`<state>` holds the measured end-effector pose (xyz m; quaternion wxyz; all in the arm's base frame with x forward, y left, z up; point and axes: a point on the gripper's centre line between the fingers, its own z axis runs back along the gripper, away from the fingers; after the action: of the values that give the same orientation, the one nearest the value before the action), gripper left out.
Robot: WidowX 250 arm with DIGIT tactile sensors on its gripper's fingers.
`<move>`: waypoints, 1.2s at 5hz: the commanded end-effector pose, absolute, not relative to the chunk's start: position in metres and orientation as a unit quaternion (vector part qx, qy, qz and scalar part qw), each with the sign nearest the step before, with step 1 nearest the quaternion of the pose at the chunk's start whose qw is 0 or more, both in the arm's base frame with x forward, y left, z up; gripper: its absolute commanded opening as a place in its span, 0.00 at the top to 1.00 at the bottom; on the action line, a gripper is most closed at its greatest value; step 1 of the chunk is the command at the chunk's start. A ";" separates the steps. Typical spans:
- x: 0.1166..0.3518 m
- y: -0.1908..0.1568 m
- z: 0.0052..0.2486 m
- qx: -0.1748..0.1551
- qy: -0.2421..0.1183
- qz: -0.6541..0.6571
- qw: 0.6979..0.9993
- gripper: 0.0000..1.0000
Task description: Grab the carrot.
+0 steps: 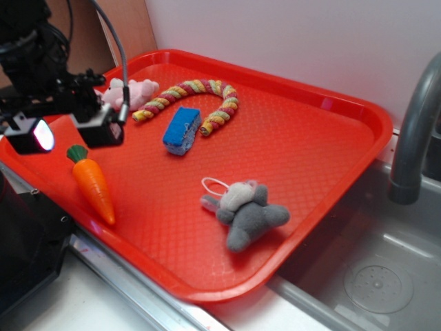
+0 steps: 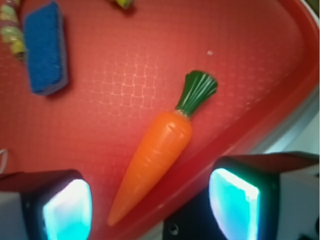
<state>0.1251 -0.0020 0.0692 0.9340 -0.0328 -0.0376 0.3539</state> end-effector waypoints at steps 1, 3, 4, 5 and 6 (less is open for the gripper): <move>0.130 0.001 0.026 -0.030 -0.031 0.354 0.934 0.00; 0.130 -0.004 0.022 -0.027 -0.026 0.365 0.930 1.00; 0.129 -0.004 0.021 -0.029 -0.022 0.365 0.930 1.00; 0.131 -0.005 0.027 -0.023 -0.030 0.350 0.936 1.00; 0.140 -0.003 0.054 -0.019 -0.051 0.269 0.962 1.00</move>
<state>0.1356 -0.0013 0.0510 0.9636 -0.0116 -0.0429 0.2638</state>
